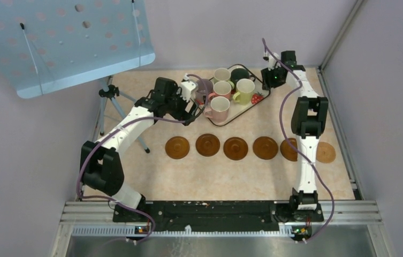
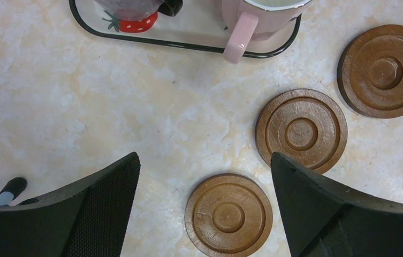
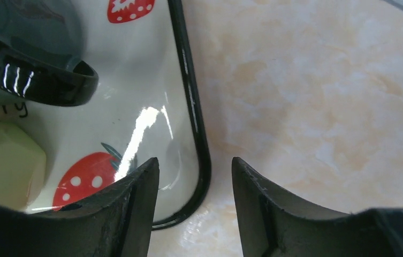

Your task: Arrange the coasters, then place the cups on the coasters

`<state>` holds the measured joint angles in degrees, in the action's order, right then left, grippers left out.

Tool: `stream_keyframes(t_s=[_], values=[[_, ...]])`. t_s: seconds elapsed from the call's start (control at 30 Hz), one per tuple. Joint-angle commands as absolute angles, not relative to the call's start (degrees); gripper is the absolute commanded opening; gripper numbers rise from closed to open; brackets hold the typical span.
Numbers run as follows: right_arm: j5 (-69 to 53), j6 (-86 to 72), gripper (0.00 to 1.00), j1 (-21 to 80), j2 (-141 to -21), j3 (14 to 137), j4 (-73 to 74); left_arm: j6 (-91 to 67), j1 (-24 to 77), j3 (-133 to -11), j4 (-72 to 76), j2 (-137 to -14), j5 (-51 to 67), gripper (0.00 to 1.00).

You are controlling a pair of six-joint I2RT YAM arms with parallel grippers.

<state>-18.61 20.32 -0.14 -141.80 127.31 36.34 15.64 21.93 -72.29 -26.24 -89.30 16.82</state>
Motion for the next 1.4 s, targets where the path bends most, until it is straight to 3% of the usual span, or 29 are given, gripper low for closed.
stream_keyframes(t_s=[0.0,0.2,0.43,0.87,1.1,1.37], values=[[-18.9,21.2,0.49,1.9,-143.8,130.1,34.9,17.0,21.8,-71.5,-26.9,-86.1,15.6,0.97],[-17.2,20.1,0.31,1.9,-143.3,127.8,37.0,17.6,21.8,-71.4,-27.2,-85.6,15.2,0.97],[-11.7,17.3,0.0,1.9,-133.9,111.1,31.7,17.6,21.9,-71.0,-26.4,-85.7,15.7,0.97],[3.7,5.3,0.0,1.8,-115.1,80.0,24.5,16.5,21.6,-68.1,-23.6,-84.7,16.9,0.97],[5.7,3.0,0.0,1.2,-109.6,72.8,23.5,16.2,21.6,-67.2,-23.0,-84.4,17.2,0.98],[-0.5,7.1,0.0,0.3,-104.7,68.2,24.0,17.8,21.4,-66.6,-22.4,-84.5,18.7,0.98]])
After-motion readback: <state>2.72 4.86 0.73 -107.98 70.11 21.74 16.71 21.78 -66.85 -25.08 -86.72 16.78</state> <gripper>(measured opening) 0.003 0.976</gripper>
